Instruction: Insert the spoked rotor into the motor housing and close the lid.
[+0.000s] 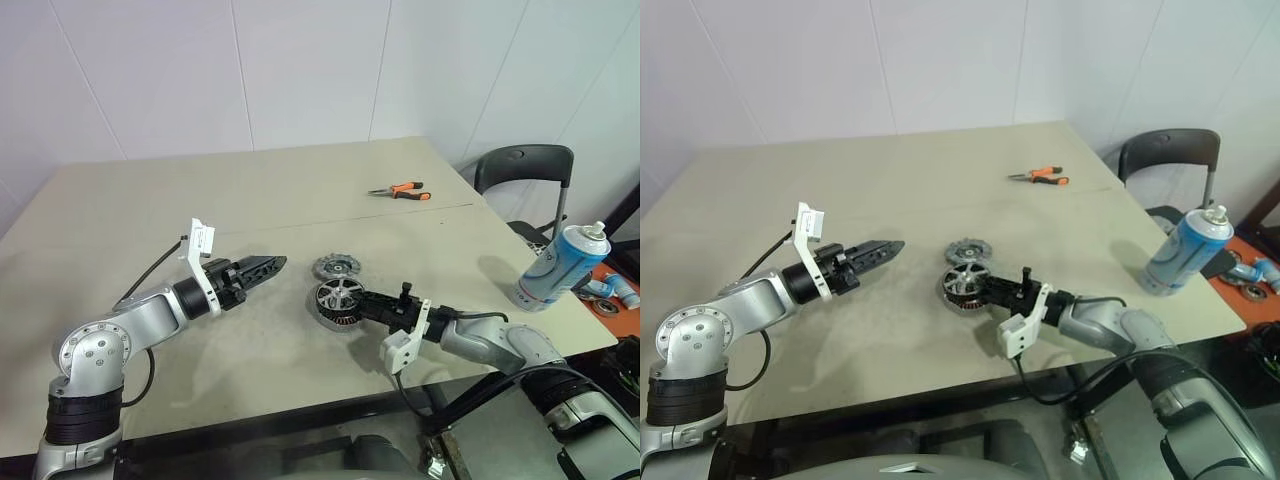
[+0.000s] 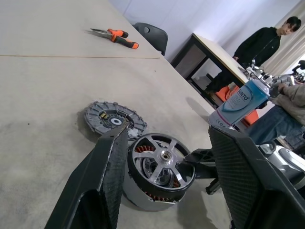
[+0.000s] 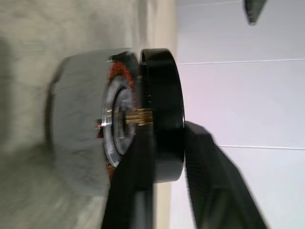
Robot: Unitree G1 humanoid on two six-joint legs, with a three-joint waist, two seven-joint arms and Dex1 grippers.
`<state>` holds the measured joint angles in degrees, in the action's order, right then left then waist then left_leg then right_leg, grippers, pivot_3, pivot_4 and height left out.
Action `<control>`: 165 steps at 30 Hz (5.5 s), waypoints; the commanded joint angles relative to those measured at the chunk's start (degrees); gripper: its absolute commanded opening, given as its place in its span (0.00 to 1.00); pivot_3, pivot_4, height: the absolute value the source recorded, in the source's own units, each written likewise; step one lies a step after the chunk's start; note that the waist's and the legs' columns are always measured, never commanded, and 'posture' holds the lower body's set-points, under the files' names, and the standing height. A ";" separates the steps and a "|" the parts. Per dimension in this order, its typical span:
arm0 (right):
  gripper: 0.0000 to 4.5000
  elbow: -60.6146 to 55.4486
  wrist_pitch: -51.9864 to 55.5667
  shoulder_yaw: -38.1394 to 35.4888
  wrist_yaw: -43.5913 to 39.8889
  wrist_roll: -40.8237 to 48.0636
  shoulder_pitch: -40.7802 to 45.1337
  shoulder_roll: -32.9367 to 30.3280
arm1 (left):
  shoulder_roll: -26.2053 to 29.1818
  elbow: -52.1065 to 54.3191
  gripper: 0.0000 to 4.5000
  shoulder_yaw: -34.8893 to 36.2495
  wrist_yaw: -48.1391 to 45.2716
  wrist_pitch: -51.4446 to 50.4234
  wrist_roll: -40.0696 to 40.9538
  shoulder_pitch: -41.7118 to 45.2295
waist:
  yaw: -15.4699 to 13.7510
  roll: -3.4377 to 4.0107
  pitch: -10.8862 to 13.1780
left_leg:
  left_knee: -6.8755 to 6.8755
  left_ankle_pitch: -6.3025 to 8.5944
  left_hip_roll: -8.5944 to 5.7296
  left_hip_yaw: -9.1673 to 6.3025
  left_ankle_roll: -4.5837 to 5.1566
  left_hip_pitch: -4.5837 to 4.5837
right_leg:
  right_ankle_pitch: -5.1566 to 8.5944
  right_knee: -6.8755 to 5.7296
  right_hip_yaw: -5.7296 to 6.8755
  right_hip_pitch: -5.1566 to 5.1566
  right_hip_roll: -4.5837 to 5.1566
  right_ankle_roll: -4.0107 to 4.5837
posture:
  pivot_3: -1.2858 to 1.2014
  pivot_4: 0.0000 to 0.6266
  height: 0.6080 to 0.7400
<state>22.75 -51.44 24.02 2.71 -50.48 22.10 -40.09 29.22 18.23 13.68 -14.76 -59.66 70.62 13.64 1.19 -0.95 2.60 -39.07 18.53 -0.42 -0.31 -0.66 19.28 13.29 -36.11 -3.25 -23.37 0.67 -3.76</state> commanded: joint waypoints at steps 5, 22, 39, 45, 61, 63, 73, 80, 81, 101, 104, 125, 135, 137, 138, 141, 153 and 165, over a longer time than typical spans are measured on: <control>0.53 1.11 0.75 -0.04 -1.92 1.31 0.84 -1.77 | 0.09 1.12 0.64 0.28 -1.05 0.70 0.13 0.85 | 0.03 -0.06 -0.02 | 0.00 0.00 0.00 0.00 0.00 -0.16 | 0.00 0.00 0.00 0.16 -0.01 -0.01 | 0.52 0.00 1.00; 0.53 -0.65 -6.58 -6.80 -3.51 13.62 4.08 -9.66 | -0.99 1.31 0.64 0.27 -2.23 1.57 -1.22 -0.39 | 0.02 -0.09 0.01 | 0.00 0.00 -0.04 -0.01 0.00 -0.02 | 0.01 0.02 -0.13 0.05 -0.04 -0.01 | 0.52 0.00 1.00; 0.02 -35.69 99.55 -17.54 -47.89 97.63 8.34 4.84 | 5.55 -0.08 0.64 2.75 -6.64 0.23 -1.59 -2.42 | -0.26 -0.05 0.22 | 0.03 0.01 0.08 -0.22 0.03 0.11 | 0.00 0.07 0.25 -0.04 0.01 -0.01 | 0.52 0.00 1.00; 0.01 -33.46 94.94 -11.60 -51.37 87.82 6.58 4.85 | 4.39 0.97 0.64 2.38 -5.55 0.53 -1.07 -2.43 | -0.22 -0.04 0.23 | 0.07 0.02 0.08 -0.19 0.03 0.17 | 0.13 0.11 0.25 -0.11 0.00 -0.22 | 0.52 0.00 1.00; 0.01 -23.12 91.59 -8.36 -47.90 76.99 1.60 13.86 | 2.35 1.96 0.64 1.70 -3.94 0.92 -1.29 -2.57 | -0.24 -0.05 0.26 | 0.13 0.03 0.07 -0.16 0.03 0.23 | 0.05 0.12 0.23 -0.18 -0.02 -0.11 | 0.52 0.00 1.00; 0.01 -21.17 90.51 -7.63 -47.93 74.80 0.32 13.99 | 2.30 2.05 0.64 1.76 -3.80 0.90 -1.19 -2.51 | -0.14 -0.03 0.26 | 0.13 0.03 0.05 -0.14 0.03 0.24 | 0.03 0.12 0.22 -0.20 0.01 -0.08 | 0.52 0.00 1.00; 0.01 -21.27 101.02 -17.72 -51.69 86.09 3.11 16.03 | 1.97 2.12 0.64 1.57 -3.05 0.70 -0.97 -1.90 | -0.10 -0.04 0.26 | 0.02 0.02 0.06 -0.13 0.01 0.00 | 0.15 0.06 0.20 0.03 -0.02 -0.27 | 0.52 0.00 1.00; 0.01 -20.99 102.43 -19.23 -52.82 86.97 5.60 16.05 | 0.88 2.34 0.64 0.92 -1.36 0.40 -0.37 -0.68 | -0.04 -0.02 0.28 | 0.25 0.04 0.06 -0.14 0.05 0.20 | 0.03 0.11 0.21 -0.22 -0.03 -0.10 | 0.52 0.00 1.00; 0.01 -20.21 100.01 -17.24 -52.13 83.87 5.20 15.79 | 0.82 2.30 0.64 0.90 -1.27 0.37 -0.37 -0.58 | -0.03 -0.01 0.28 | 0.27 0.05 0.06 -0.14 0.07 0.20 | 0.04 0.11 0.21 -0.22 -0.04 -0.13 | 0.52 0.00 1.00; 0.01 -35.54 80.11 -7.48 -67.95 68.89 11.27 0.86 | 0.96 1.75 0.64 0.35 -2.16 -0.33 0.05 1.31 | -0.14 0.24 0.50 | 0.20 0.07 0.00 -0.08 0.09 0.46 | 0.05 0.16 0.16 -0.46 0.02 -0.19 | 0.52 0.00 1.00; 0.01 -29.59 54.36 -3.37 -74.61 57.36 12.41 -5.87 | 0.64 0.12 0.64 0.50 -2.71 0.09 -0.25 2.53 | -0.35 0.02 0.41 | 0.29 0.07 0.02 -0.17 0.10 0.51 | 0.19 0.30 0.31 -0.47 -0.02 -0.40 | 0.52 0.00 1.00; 0.43 3.68 9.65 6.86 -81.85 36.58 23.37 -2.45 | -1.26 4.54 0.64 1.52 -0.80 1.43 -0.23 -3.27 | -0.33 0.05 0.51 | 0.28 0.11 -0.01 -0.07 0.17 0.23 | 0.04 0.51 0.15 -0.09 0.16 -0.09 | 0.52 0.00 1.00; 0.43 -2.74 11.63 5.70 -84.06 39.62 23.37 -2.89 | -1.03 4.56 0.64 1.56 -1.17 1.75 -0.67 -4.37 | -0.36 0.08 0.52 | 0.28 0.11 0.00 -0.13 0.17 0.20 | 0.03 0.49 0.16 -0.06 0.21 -0.08 | 0.52 0.00 1.00; 0.43 -4.66 12.34 5.68 -83.93 40.04 23.56 -2.23 | -1.03 4.21 0.64 1.29 -1.45 1.78 -1.04 -4.22 | -0.36 0.08 0.52 | 0.28 0.11 0.00 -0.13 0.17 0.20 | 0.03 0.49 0.16 -0.06 0.22 -0.09 | 0.52 0.00 1.00; 0.43 -5.20 12.36 5.63 -83.56 39.98 23.80 -1.86 | -1.05 4.12 0.64 1.20 -1.52 1.78 -1.14 -4.14 | -0.34 0.08 0.52 | 0.28 0.11 0.00 -0.13 0.17 0.19 | 0.03 0.49 0.16 -0.06 0.22 -0.08 | 0.52 0.00 1.00; 0.43 -4.14 11.20 5.18 -80.90 37.72 26.17 -0.56 | -0.84 4.02 0.64 0.87 -1.93 1.73 -1.57 -3.94 | -0.23 0.10 0.53 | 0.26 0.11 0.00 -0.12 0.17 0.18 | 0.03 0.43 0.16 -0.07 0.21 -0.09 | 0.52 0.00 1.00; 0.43 3.68 4.17 9.59 -77.13 32.32 24.90 0.10 | -0.41 4.39 0.64 1.33 -1.65 1.21 -1.08 -3.88 | -0.18 0.08 0.52 | 0.18 0.10 -0.06 -0.08 0.15 0.12 | 0.04 0.28 0.15 -0.05 0.20 -0.07 | 0.52 0.00 1.00; 0.43 -3.85 10.10 6.72 -80.19 39.67 28.45 0.85 | -1.12 4.76 0.64 1.06 -0.83 1.61 -0.99 -4.67 | -0.26 0.09 0.53 | 0.08 0.09 -0.05 -0.12 0.13 0.10 | 0.04 0.10 0.16 -0.07 0.16 -0.07 | 0.52 0.00 1.00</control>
<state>21.37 -42.72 33.01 -76.83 -13.36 48.26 -39.21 28.12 21.04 14.21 -15.72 -59.18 69.19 8.69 0.93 -0.85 3.13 -38.99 18.62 -0.46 -0.43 -0.53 19.38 13.34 -36.01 -3.09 -23.45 0.83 -3.83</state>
